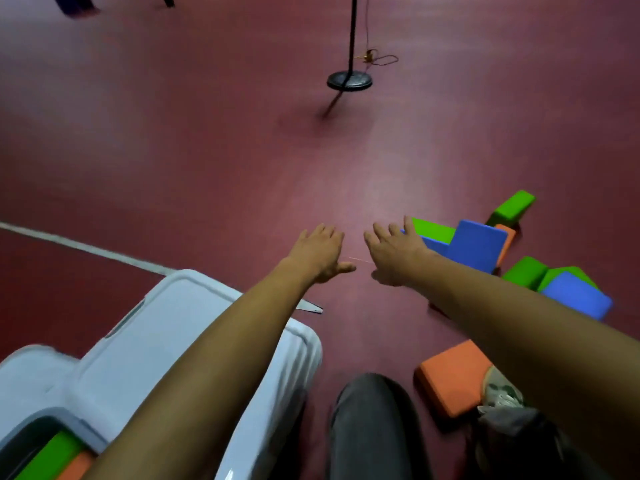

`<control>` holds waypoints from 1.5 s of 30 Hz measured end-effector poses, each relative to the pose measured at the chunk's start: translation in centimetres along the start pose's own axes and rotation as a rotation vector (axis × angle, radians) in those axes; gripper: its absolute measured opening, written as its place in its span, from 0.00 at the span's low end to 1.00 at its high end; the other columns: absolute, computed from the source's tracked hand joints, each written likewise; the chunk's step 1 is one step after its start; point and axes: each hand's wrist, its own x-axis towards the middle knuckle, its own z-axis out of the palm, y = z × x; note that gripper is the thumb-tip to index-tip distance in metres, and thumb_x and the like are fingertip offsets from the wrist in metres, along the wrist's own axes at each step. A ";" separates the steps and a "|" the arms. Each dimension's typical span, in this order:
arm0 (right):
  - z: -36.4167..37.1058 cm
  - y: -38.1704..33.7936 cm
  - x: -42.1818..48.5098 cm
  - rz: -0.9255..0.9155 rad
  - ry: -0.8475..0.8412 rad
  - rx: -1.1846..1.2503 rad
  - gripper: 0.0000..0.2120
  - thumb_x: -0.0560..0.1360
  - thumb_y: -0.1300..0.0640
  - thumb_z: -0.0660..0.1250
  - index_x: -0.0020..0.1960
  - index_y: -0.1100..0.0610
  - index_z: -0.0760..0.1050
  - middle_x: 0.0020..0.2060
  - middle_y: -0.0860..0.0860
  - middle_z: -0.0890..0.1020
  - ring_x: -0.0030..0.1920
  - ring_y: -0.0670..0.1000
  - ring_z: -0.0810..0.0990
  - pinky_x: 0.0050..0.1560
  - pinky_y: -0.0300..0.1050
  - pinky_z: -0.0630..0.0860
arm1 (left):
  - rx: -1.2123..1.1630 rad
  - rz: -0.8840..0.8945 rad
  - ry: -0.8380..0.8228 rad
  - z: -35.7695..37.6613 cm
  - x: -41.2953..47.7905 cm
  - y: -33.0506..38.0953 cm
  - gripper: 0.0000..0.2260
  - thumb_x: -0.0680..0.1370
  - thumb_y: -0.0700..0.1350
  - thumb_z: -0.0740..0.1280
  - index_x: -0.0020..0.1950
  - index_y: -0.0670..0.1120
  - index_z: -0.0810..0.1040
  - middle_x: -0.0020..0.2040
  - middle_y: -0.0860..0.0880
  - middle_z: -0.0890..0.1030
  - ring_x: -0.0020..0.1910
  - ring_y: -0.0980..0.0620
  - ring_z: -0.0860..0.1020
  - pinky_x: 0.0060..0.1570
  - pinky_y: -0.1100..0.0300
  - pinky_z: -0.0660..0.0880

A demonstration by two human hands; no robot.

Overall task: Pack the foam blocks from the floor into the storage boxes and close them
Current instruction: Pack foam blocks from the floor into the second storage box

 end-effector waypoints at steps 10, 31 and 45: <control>16.6 11.8 -5.0 0.209 -0.235 0.132 0.42 0.79 0.39 0.60 0.81 0.58 0.46 0.80 0.59 0.51 0.76 0.62 0.59 0.75 0.70 0.46 | -0.016 0.231 -0.098 5.4 10.3 16.7 0.31 0.78 0.63 0.65 0.72 0.44 0.66 0.70 0.44 0.70 0.71 0.43 0.68 0.67 0.46 0.67; 43.5 21.5 -9.5 0.348 -0.498 0.504 0.38 0.79 0.46 0.63 0.82 0.53 0.47 0.80 0.60 0.52 0.76 0.65 0.58 0.74 0.71 0.48 | 0.023 0.266 -0.536 24.6 20.0 40.6 0.35 0.76 0.64 0.67 0.74 0.45 0.63 0.72 0.41 0.69 0.70 0.38 0.68 0.64 0.41 0.68; 53.1 26.6 -11.9 0.474 -0.645 0.549 0.28 0.82 0.49 0.59 0.79 0.38 0.55 0.80 0.63 0.42 0.78 0.71 0.50 0.75 0.67 0.51 | 0.017 0.006 -0.887 29.5 21.7 45.1 0.57 0.70 0.47 0.77 0.79 0.62 0.33 0.78 0.30 0.50 0.72 0.31 0.66 0.67 0.39 0.71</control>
